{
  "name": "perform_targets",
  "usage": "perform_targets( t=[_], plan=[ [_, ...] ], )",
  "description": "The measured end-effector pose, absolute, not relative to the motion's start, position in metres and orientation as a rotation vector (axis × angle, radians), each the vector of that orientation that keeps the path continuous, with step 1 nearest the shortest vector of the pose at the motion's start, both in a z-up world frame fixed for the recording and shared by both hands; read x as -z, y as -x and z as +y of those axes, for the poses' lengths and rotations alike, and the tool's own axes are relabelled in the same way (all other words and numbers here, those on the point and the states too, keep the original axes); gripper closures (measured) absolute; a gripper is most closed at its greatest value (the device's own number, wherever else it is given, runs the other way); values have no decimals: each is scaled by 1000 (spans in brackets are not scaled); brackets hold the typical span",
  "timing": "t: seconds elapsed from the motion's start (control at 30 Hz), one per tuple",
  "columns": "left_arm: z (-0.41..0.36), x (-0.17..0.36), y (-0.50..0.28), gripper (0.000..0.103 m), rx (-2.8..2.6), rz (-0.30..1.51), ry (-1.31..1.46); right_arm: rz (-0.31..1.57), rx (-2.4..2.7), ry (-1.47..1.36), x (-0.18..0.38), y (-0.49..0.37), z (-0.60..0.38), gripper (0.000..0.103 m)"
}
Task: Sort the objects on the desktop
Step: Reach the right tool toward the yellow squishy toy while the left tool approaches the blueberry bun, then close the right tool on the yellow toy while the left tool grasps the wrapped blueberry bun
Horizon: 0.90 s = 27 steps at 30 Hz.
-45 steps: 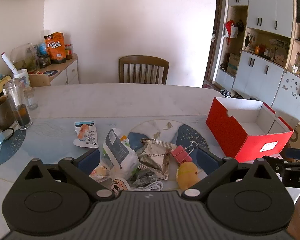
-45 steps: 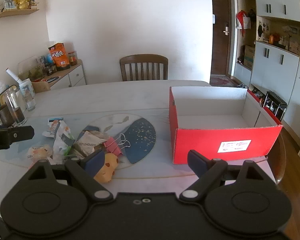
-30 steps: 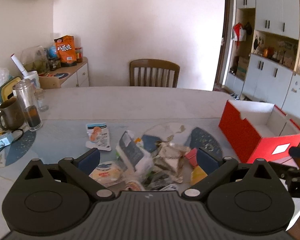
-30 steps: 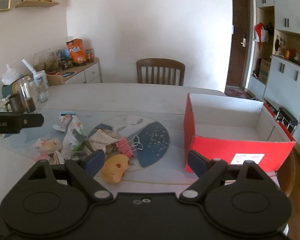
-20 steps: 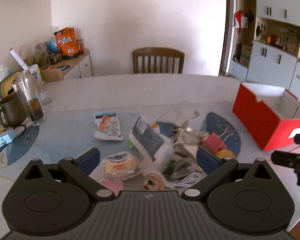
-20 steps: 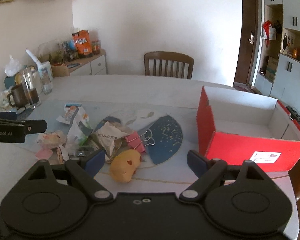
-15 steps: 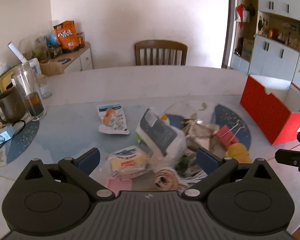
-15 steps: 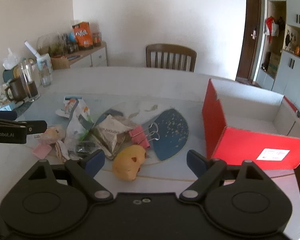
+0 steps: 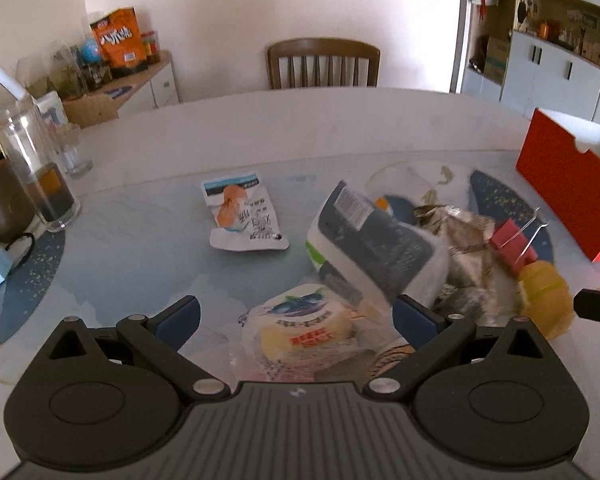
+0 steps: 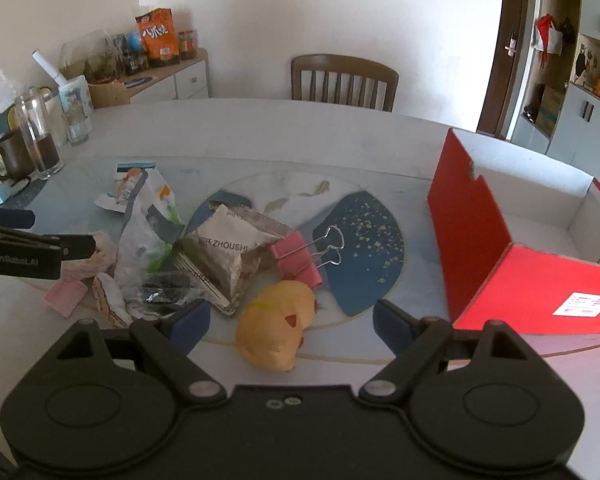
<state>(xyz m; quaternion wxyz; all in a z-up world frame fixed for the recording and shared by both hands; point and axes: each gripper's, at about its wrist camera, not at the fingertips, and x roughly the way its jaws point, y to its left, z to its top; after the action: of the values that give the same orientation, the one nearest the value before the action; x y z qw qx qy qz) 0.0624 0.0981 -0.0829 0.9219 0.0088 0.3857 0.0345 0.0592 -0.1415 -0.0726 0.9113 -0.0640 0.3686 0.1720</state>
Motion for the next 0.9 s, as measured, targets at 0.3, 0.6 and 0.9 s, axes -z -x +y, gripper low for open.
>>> perform_targets(
  t=[0.3, 0.6, 0.9],
  plan=[
    [109, 98, -78, 0, 14, 863, 15, 808, -336, 147, 86, -76, -124, 16],
    [117, 106, -87, 1, 62, 897, 44, 890, -327, 157, 104, -88, -113, 43],
    [122, 103, -90, 12, 92, 899, 64, 931, -303, 144, 110, -94, -110, 50]
  ],
)
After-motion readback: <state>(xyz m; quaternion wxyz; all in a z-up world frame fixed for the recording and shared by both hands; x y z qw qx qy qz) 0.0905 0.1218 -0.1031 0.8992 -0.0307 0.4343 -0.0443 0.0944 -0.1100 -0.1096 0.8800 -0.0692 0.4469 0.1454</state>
